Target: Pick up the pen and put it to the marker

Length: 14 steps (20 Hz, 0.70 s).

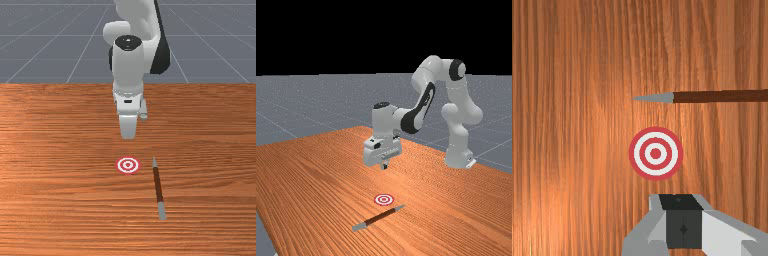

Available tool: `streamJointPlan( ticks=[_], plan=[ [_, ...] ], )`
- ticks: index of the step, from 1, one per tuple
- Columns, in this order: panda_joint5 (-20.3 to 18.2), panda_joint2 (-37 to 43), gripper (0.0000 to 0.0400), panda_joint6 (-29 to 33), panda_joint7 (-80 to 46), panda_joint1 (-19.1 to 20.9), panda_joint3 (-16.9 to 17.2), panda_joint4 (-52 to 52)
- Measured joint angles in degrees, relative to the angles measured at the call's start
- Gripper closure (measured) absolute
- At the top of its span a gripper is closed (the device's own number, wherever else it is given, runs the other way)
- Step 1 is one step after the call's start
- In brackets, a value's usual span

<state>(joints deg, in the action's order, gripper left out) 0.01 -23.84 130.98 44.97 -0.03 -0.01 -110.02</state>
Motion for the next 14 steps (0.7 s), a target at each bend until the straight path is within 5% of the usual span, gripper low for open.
streamJointPlan(
  ticks=[5, 6, 11, 14],
  plan=[
    [0.18, -0.98, 0.0400, -2.30, -4.46, -2.46, -0.89, 1.89],
    [0.20, -0.14, 0.0400, 1.31, -10.00, -4.29, -0.69, -0.04],
    [0.20, -3.78, 0.0400, -0.75, -29.82, -13.52, -1.69, 5.86],
    [1.08, -6.39, 0.0400, -2.43, -31.41, -17.08, -3.25, 10.16]
  ],
)
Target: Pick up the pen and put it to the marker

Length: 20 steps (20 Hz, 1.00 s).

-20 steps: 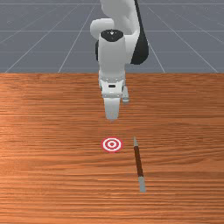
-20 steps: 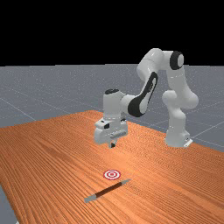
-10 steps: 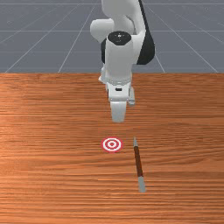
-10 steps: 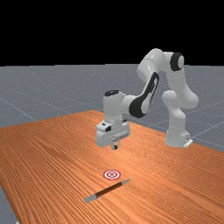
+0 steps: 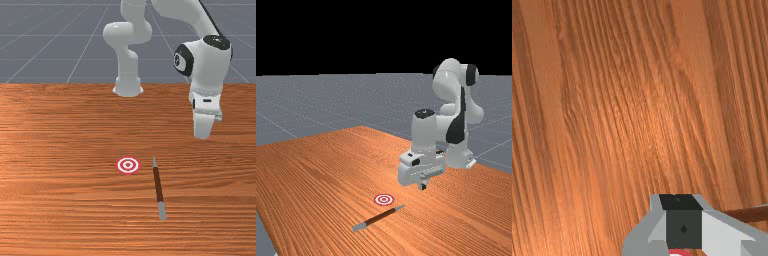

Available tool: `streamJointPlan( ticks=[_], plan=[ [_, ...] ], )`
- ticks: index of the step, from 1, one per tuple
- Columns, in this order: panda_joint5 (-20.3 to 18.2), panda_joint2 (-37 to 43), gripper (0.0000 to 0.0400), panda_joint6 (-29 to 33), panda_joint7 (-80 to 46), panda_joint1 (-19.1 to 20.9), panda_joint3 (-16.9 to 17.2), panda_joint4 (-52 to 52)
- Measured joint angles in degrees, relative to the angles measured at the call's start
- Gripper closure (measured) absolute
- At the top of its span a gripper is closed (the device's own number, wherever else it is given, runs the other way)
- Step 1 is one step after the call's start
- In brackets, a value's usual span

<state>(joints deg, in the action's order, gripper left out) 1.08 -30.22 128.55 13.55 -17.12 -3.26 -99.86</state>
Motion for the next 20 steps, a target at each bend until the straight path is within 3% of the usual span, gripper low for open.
streamJointPlan(
  ticks=[3, 4, 7, 9, 14, 18, 19, 20],
  plan=[
    [2.64, -1.06, 0.0400, -1.87, 2.37, -1.41, -0.23, 2.00],
    [3.75, 0.89, 0.0400, 7.03, 1.29, -1.80, 0.43, -2.87],
    [0.47, -4.71, 0.0400, -2.45, 4.45, -0.24, -1.29, 5.59],
    [-1.23, -16.20, 0.0400, -16.83, 5.24, 0.22, -2.33, 22.05],
    [0.56, -13.60, 0.0400, 4.03, 3.52, -0.45, -0.85, 6.71],
    [1.50, -15.62, 0.0400, 2.06, 6.72, -0.30, -1.32, 10.42],
    [-2.92, -17.24, 0.0400, 3.03, 9.34, 2.73, -4.49, 12.42],
    [-4.03, -19.98, 0.0400, 1.29, 11.11, 3.80, -5.58, 17.14]
  ],
)
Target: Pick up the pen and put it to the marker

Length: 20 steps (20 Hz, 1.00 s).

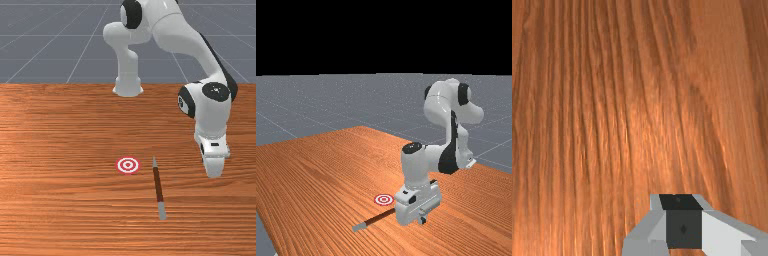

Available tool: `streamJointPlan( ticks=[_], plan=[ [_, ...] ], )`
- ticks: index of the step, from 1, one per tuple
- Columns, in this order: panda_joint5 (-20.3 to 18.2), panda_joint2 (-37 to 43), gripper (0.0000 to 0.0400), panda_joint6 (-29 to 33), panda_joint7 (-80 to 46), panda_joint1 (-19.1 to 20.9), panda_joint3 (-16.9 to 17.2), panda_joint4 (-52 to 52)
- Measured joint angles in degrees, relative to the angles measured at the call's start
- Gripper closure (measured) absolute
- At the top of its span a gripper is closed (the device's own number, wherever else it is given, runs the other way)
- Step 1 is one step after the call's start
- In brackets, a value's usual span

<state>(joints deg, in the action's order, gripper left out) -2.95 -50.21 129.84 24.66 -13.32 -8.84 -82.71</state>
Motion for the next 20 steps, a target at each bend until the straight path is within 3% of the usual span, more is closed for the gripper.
streamJointPlan(
  ticks=[2, 4, 6, 10, 14, 19, 20],
  plan=[
    [-0.82, -7.09, 0.0400, -5.49, 1.79, 0.79, -0.78, 12.94],
    [3.67, -11.96, 0.0400, -12.14, -2.95, -2.49, 3.94, 23.40],
    [3.94, -20.95, 0.0400, -20.46, -1.10, -2.80, 3.94, 40.41],
    [4.51, -17.25, 0.0400, -17.45, 3.86, -0.78, 3.58, 33.05],
    [5.42, -12.00, 0.0400, -13.59, 13.12, 4.32, 3.33, 23.46],
    [5.23, -9.52, 0.0400, -11.88, 10.93, 7.58, 5.71, 19.18],
    [4.57, -9.27, 0.0400, -11.43, 13.90, 8.81, 4.59, 18.60]
  ],
)
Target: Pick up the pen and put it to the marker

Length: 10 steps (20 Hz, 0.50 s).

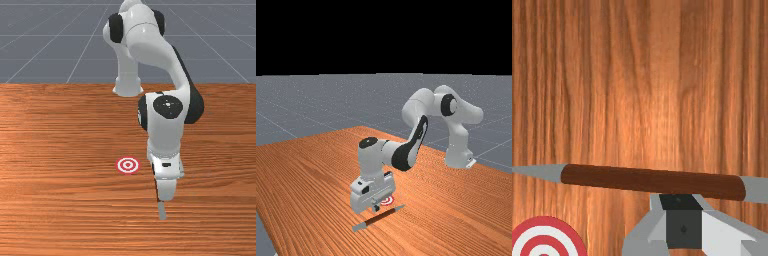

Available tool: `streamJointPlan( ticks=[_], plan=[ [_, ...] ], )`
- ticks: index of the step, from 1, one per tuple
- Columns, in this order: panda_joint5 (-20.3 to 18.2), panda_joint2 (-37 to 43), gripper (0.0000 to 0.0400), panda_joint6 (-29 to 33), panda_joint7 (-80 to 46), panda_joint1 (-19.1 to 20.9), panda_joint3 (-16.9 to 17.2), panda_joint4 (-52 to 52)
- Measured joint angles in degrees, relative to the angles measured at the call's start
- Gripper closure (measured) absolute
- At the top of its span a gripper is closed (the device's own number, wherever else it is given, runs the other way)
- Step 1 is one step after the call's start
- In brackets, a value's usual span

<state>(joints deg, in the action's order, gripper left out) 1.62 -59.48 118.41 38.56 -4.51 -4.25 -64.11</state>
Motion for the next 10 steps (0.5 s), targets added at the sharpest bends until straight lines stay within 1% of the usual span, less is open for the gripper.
streamJointPlan(
  ticks=[1, 3, 4, 7, 10],
  plan=[
    [0.17, 0.07, 0.0400, -0.03, -1.85, -0.25, 0.76, -0.06],
    [-0.96, 0.14, 0.0400, 0.36, -0.76, 0.69, -0.23, -0.35],
    [-1.05, -0.15, 0.0400, 0.16, -5.18, -0.44, 0.79, 0.28],
    [-1.54, -2.18, 0.0400, -1.19, -11.37, -3.58, 0.92, 4.02],
    [-0.76, -3.61, 0.0400, -2.55, -9.45, -5.25, 0.10, 6.64]
  ],
)
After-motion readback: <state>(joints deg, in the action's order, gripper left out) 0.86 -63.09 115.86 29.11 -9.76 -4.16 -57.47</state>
